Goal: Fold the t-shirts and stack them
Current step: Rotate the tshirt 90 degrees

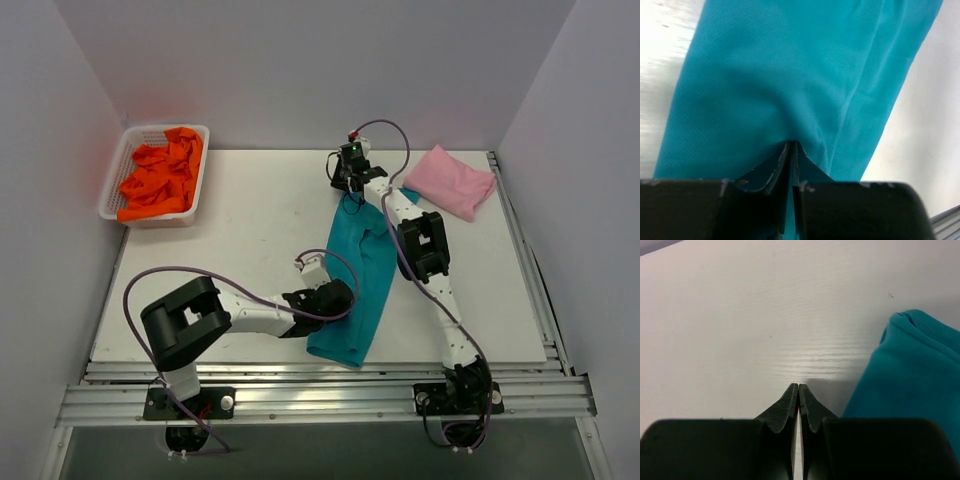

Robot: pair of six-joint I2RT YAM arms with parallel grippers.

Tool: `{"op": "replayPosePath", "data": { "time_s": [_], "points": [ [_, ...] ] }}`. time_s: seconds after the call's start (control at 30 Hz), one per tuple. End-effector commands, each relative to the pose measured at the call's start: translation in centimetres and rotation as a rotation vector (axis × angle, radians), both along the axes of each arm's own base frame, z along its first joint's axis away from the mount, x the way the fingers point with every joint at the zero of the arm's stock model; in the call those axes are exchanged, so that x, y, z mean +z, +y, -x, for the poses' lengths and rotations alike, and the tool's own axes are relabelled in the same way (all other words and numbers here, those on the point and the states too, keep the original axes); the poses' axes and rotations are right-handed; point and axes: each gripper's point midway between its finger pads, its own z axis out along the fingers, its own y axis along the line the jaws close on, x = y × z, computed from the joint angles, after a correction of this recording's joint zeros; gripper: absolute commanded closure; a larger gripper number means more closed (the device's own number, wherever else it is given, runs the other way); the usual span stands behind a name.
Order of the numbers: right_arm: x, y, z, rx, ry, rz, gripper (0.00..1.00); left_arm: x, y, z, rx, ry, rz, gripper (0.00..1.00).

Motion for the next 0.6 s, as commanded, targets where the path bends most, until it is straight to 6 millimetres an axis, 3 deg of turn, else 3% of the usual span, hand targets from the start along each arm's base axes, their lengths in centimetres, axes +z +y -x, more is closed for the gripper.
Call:
{"op": "replayPosePath", "data": {
  "time_s": [0.0,0.03,0.07,0.1,0.13,0.17,0.2,0.23,0.27,0.33,0.37,0.43,0.47,0.5,0.53,0.57],
  "points": [
    [4.6,3.6,-1.1,0.168,-0.119,-0.083,1.00,1.1,-2.6,0.4,-0.041,-0.008,0.023,0.85],
    [5.2,4.1,-0.9,0.211,-0.141,-0.069,1.00,1.5,-2.9,0.5,-0.048,-0.019,0.020,0.81],
    [7.3,5.4,-0.6,0.252,-0.187,-0.071,1.00,2.2,-2.9,0.1,-0.036,-0.059,0.008,0.79],
    [7.5,5.7,0.0,0.275,-0.195,-0.044,0.96,3.4,-3.1,-0.2,-0.042,-0.093,0.000,0.76],
    [9.0,6.0,0.0,0.309,-0.258,0.003,0.88,5.0,-3.2,-0.3,-0.042,-0.123,0.009,0.64],
    [13.1,6.1,-0.1,0.295,-0.353,0.030,0.73,5.8,-3.1,-0.5,-0.040,-0.140,0.003,0.54],
    [13.0,6.5,0.8,0.302,-0.362,0.069,0.30,7.6,-2.4,-1.0,-0.039,-0.183,-0.022,0.48],
    [14.8,6.2,0.9,0.299,-0.409,0.114,0.13,8.5,-1.8,-1.6,-0.031,-0.207,-0.032,0.43],
    [18.5,5.4,1.0,0.251,-0.476,0.135,0.00,9.7,-1.4,-2.1,-0.046,-0.257,-0.055,0.29],
    [21.5,4.5,1.3,0.219,-0.523,0.148,0.00,14.2,-1.2,-3.3,-0.046,-0.370,-0.001,0.25],
    [25.1,3.4,1.8,0.176,-0.573,0.142,0.00,15.6,-0.5,-3.8,-0.048,-0.422,-0.031,0.17],
    [27.2,1.5,2.4,0.124,-0.593,0.146,0.00,20.1,0.4,-4.8,-0.027,-0.528,-0.010,0.15],
    [30.9,0.2,3.6,0.083,-0.647,0.130,0.00,21.3,1.6,-6.0,-0.010,-0.565,-0.044,0.13],
    [31.9,-1.4,4.1,0.018,-0.657,0.151,0.00,22.9,2.4,-6.8,0.001,-0.599,-0.042,0.10],
    [31.2,-2.7,4.8,-0.015,-0.636,0.176,0.00,24.4,2.1,-7.6,-0.033,-0.630,0.002,0.09],
    [34.5,-4.4,6.5,-0.068,-0.680,0.168,0.00,25.0,4.3,-10.4,-0.010,-0.653,-0.027,0.09]
  ]
}}
